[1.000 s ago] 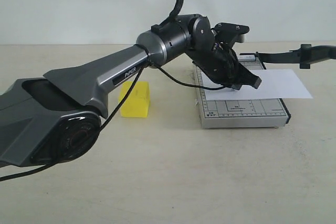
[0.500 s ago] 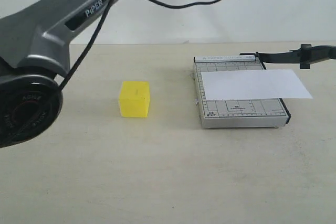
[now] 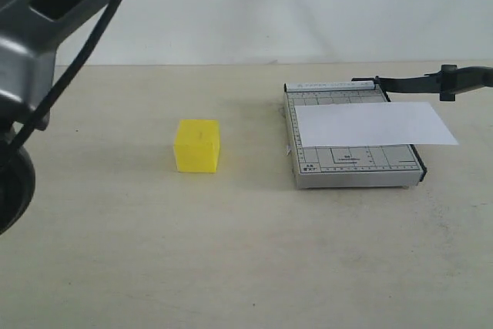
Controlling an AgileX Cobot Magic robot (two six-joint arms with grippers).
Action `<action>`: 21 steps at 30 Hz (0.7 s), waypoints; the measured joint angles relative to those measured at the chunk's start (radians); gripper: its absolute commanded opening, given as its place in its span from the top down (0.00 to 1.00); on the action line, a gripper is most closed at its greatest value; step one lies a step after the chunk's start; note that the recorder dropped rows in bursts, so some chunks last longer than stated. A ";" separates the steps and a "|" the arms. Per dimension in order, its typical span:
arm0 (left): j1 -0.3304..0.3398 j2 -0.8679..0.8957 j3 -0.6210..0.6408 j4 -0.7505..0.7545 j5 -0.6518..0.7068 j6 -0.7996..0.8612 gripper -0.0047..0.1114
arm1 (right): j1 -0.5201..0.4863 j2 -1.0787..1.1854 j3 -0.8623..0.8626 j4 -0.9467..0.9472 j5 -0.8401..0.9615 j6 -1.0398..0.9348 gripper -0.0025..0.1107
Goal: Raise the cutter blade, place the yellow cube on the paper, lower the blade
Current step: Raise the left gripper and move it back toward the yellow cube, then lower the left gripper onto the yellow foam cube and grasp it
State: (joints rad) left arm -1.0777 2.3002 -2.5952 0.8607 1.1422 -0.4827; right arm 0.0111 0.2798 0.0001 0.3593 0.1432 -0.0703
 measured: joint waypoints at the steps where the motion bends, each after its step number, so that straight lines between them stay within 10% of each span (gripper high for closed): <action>1: 0.000 -0.006 0.008 -0.009 -0.008 0.033 0.92 | 0.000 0.000 0.000 0.000 0.002 0.000 0.98; 11: 0.107 -0.293 0.216 -0.462 -0.050 0.588 0.92 | 0.000 0.000 0.000 0.000 0.004 0.002 0.98; 21: 0.237 -0.799 1.187 -0.420 -0.471 0.281 0.92 | 0.000 0.000 0.000 0.000 0.005 0.002 0.98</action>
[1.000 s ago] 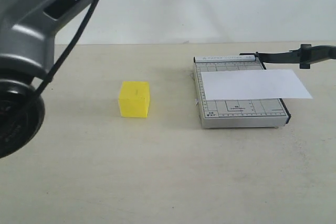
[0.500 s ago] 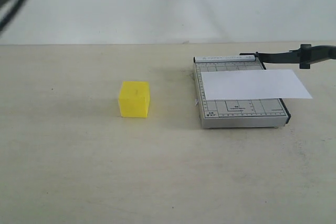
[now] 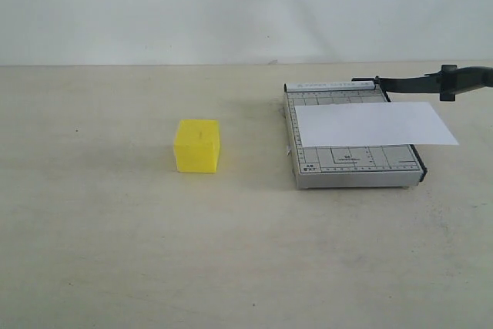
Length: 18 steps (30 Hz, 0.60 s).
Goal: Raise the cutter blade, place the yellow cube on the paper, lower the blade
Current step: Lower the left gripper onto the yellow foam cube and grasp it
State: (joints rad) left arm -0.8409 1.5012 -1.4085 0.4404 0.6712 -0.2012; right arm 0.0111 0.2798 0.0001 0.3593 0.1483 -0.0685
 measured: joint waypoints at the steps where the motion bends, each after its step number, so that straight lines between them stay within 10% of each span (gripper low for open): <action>1: 0.007 -0.036 0.066 0.009 -0.048 -0.050 0.92 | 0.000 0.000 0.000 0.000 0.000 0.000 0.98; 5: 0.014 -0.103 0.257 0.030 -0.176 -0.234 0.92 | 0.000 0.000 0.000 0.000 0.000 0.000 0.98; 10: 0.015 -0.007 0.277 0.036 0.020 -0.320 0.86 | 0.000 0.000 0.000 0.000 0.001 0.000 0.98; 18: 0.015 0.220 0.277 -0.002 -0.086 -0.604 0.01 | 0.000 0.000 0.000 0.000 0.002 0.000 0.98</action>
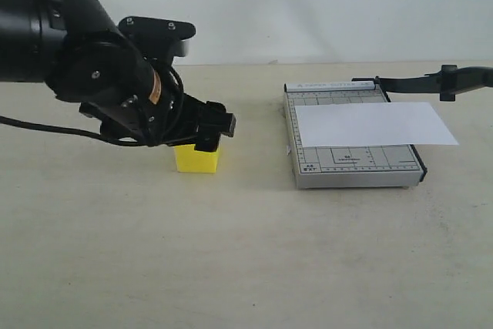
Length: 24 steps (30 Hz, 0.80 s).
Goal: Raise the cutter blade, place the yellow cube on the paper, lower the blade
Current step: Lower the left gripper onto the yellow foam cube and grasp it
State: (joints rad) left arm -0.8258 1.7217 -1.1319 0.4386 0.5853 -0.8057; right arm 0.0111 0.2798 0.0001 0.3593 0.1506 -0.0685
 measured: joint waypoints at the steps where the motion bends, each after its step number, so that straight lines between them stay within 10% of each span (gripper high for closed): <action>1: 0.000 0.014 0.000 0.021 -0.005 -0.053 0.01 | 0.000 0.000 0.000 0.000 0.000 0.002 0.98; 24: 0.048 0.324 -0.161 0.270 -0.097 -0.203 0.01 | 0.000 0.000 0.000 0.000 0.000 0.024 0.98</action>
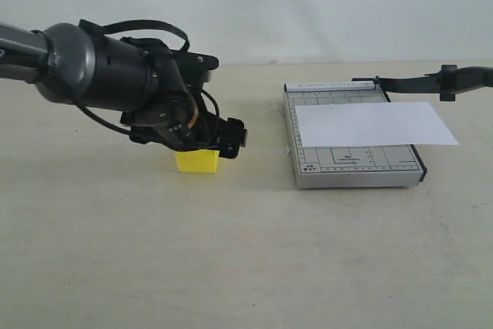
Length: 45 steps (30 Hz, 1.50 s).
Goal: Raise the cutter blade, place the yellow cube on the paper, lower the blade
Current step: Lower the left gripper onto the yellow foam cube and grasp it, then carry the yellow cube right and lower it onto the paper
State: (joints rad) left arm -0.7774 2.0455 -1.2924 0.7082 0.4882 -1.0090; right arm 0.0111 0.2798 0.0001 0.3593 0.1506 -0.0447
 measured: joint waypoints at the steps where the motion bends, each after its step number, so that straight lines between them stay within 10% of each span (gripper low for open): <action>1: 0.000 0.010 -0.012 0.002 -0.003 0.000 0.02 | 0.000 0.000 0.000 0.000 0.000 0.000 0.98; 4: 0.000 0.042 -0.041 0.002 -0.005 -0.001 0.13 | 0.000 0.000 0.000 0.000 0.000 0.002 0.98; 12: 0.000 0.048 -0.064 0.007 0.173 0.040 0.92 | 0.000 0.000 0.000 0.000 0.000 0.002 0.98; 21: 0.000 -0.124 -0.064 -0.104 0.224 0.188 0.92 | 0.000 0.000 0.000 0.000 0.000 0.002 0.98; 27: 0.000 -0.368 -0.064 -0.533 0.336 0.700 0.92 | 0.000 0.000 0.000 0.000 0.000 0.002 0.98; 33: 0.000 -0.419 -0.097 -0.799 0.168 1.067 0.92 | 0.000 0.000 0.000 0.000 0.000 0.002 0.98; 45: 0.000 0.317 -1.017 -0.934 0.481 1.464 0.92 | 0.000 0.000 0.000 0.000 0.000 0.002 0.98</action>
State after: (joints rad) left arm -0.7774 2.3621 -2.3096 -0.2258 0.9693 0.4549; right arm 0.0111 0.2798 0.0001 0.3593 0.1506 -0.0425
